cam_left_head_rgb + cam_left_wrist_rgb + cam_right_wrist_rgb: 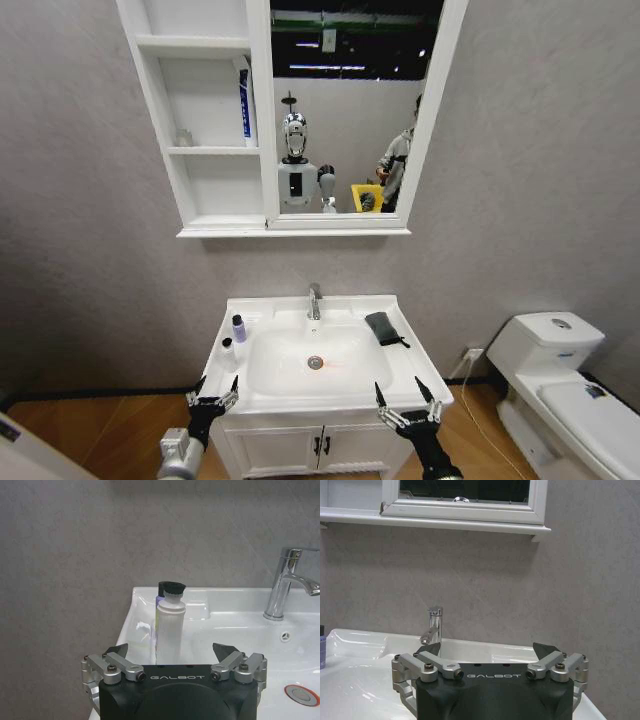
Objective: Move facial cleanser and shampoo from washbasin to cabinet, then wipe washbasin with towel.
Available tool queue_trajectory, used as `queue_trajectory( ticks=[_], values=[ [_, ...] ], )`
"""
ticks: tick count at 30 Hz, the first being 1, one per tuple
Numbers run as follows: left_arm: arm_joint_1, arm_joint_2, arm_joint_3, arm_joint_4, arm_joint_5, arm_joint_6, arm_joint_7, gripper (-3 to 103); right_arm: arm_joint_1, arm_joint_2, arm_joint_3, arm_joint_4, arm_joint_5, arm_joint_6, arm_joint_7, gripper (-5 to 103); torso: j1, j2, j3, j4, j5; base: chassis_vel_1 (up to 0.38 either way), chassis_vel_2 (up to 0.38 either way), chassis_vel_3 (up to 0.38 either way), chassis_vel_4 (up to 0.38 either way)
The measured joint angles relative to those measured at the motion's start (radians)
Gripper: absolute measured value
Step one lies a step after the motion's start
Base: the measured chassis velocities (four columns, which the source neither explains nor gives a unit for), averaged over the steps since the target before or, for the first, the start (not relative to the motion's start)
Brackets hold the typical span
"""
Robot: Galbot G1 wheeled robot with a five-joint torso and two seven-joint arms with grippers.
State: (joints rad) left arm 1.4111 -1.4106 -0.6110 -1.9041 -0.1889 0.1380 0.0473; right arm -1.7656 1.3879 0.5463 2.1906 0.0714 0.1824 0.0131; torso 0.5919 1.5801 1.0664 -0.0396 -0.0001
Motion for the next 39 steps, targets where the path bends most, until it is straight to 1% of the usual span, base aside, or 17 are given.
queue_trajectory(
  ticks=[9,15,16,17,19,21,22,24,25,26,27,29,30,32,33,35,39],
  values=[
    [-0.099,0.012,0.032,0.092,0.003,0.007,-0.006,96,0.001,-0.004,0.005,-0.003,0.0,-0.009,-0.002,100,0.0,0.0,0.0,0.0,0.0001,0.0,0.0,0.0,0.0],
    [-0.15,0.012,0.053,0.143,0.042,0.005,-0.017,94,0.001,-0.004,0.007,-0.009,0.0,-0.01,-0.002,100,0.0,0.0,0.0,0.0,0.0001,0.0,0.0,0.0,0.0],
    [-0.174,0.01,0.053,0.165,0.089,-0.006,-0.022,90,0.002,-0.004,0.007,-0.011,-0.001,-0.012,-0.002,100,0.0,0.0,0.0,-0.0001,0.0,0.0,0.0,0.0,0.0],
    [-0.18,0.01,0.053,0.171,0.098,-0.009,-0.022,85,0.002,-0.004,0.007,-0.012,-0.001,-0.012,-0.002,100,0.0,0.0,0.0,-0.0002,0.0001,0.0,0.0,0.0,0.0],
    [-0.191,0.01,0.054,0.181,0.104,-0.011,-0.026,83,0.002,-0.005,0.007,-0.012,-0.002,-0.012,-0.002,100,0.0,0.0,0.0,-0.0001,0.0002,0.0,0.0,0.0,0.0],
    [-0.202,0.011,0.055,0.194,0.105,-0.011,-0.028,73,0.002,-0.007,0.01,-0.012,-0.001,-0.013,-0.002,100,0.0,0.0,0.0,-0.0001,0.0001,0.0,0.0,0.0,0.0],
    [-0.202,0.011,0.055,0.194,0.105,-0.011,-0.028,73,0.002,-0.007,0.01,-0.012,-0.001,-0.013,-0.002,100,0.0,0.0,0.0,-0.0001,0.0001,0.0,0.0,0.0,0.0],
    [-0.204,0.01,0.055,0.204,0.104,-0.011,-0.028,62,0.002,-0.009,0.013,-0.015,-0.001,-0.013,-0.002,100,0.0,0.0,0.0,0.0,0.0001,0.0,0.0,0.0,0.0],
    [-0.204,0.01,0.055,0.204,0.104,-0.011,-0.028,62,0.002,-0.009,0.013,-0.015,-0.001,-0.013,-0.002,100,0.0,0.0,0.0,0.0,0.0001,0.0,0.0,0.0,0.0],
    [-0.204,0.008,0.055,0.206,0.104,-0.011,-0.028,57,0.002,-0.009,0.014,-0.016,0.0,-0.013,-0.002,100,0.0,0.0,0.0,0.0,0.0001,0.0,0.0,0.0,0.0],
    [-0.204,0.008,0.055,0.206,0.104,-0.011,-0.028,57,0.002,-0.009,0.014,-0.016,0.0,-0.013,-0.002,100,0.0,0.0,0.0,0.0,0.0001,0.0,0.0,0.0,0.0],
    [-0.203,0.004,0.056,0.207,0.103,-0.011,-0.027,45,0.002,-0.009,0.014,-0.02,0.001,-0.01,-0.002,100,0.0,0.0,0.0,-0.0001,0.0001,0.0,0.0,0.0,0.0],
    [-0.203,0.004,0.056,0.207,0.103,-0.011,-0.027,45,0.002,-0.009,0.014,-0.02,0.001,-0.01,-0.002,100,0.0,0.0,0.0,-0.0001,0.0001,0.0,0.0,0.0,0.0],
    [-0.196,0.004,0.055,0.205,0.097,-0.011,-0.024,34,0.001,-0.008,0.014,-0.022,0.0,-0.008,-0.002,100,0.0,0.0,0.0,0.0,0.0001,0.0,0.0,0.0,0.0],
    [-0.196,0.004,0.055,0.205,0.097,-0.011,-0.024,34,0.001,-0.008,0.014,-0.022,0.0,-0.008,-0.002,100,0.0,0.0,0.0,0.0,0.0001,0.0,0.0,0.0,0.0],
    [-0.192,0.003,0.055,0.204,0.092,-0.012,-0.023,29,0.001,-0.005,0.011,-0.032,0.0,-0.004,-0.002,100,0.0,0.0,0.0,0.0,0.0002,0.0,0.0,0.0,0.0],
    [-0.184,0.006,0.055,0.191,0.09,-0.008,-0.023,29,0.001,-0.002,0.008,-0.042,0.0,0.004,-0.003,100,0.0,0.0,0.0,0.0,0.0,0.0,0.0,0.0,0.0]
  ],
)
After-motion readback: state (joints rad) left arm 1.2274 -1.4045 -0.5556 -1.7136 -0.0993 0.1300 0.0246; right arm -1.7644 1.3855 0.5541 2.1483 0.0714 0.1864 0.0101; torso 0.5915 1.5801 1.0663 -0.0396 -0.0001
